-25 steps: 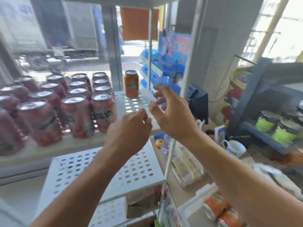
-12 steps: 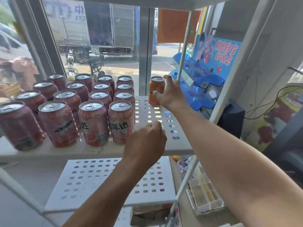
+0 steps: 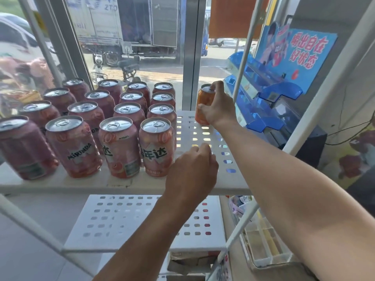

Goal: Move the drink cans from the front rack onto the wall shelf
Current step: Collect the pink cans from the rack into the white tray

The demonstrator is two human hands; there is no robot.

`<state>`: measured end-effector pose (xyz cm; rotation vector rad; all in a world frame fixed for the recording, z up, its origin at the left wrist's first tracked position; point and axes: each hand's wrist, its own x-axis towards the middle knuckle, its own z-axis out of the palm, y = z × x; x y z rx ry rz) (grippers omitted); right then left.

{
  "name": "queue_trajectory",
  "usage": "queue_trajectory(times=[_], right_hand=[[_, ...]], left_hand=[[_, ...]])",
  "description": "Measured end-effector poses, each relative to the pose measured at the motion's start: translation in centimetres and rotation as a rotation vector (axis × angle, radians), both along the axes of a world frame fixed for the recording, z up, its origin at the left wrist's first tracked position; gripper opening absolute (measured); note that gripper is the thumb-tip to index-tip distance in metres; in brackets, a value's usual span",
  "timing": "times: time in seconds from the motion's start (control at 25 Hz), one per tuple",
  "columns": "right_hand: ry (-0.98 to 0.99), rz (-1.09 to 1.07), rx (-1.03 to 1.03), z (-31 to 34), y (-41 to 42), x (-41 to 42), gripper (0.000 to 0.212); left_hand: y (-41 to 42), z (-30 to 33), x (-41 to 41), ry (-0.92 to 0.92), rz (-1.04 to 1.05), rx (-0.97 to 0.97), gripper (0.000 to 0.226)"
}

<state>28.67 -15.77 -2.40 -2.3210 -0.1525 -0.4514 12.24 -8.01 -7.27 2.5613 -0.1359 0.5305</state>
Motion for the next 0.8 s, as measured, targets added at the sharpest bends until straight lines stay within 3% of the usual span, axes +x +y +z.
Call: queue_trajectory(times=[0.16, 0.4, 0.6, 0.8], right_hand=[[-0.086, -0.041, 0.101, 0.1, -0.1, -3.6, 0.054], [-0.260, 0.084, 0.291, 0.3, -0.7, -13.5, 0.058], [-0.225, -0.006, 0.528, -0.8, -1.9, -21.6, 0.069], [-0.126, -0.201, 0.565, -4.6, -5.6, -29.1, 0.066]], left_hand=[[1.0, 1.3, -2.0, -0.014, -0.072, -0.044, 0.021], [3.8, 2.9, -5.0, -0.036, -0.136, -0.106, 0.021], [4.8, 3.1, -7.5, -0.022, -0.182, -0.094, 0.020], [2.5, 1.6, -9.6, 0.004, -0.360, -0.132, 0.018]])
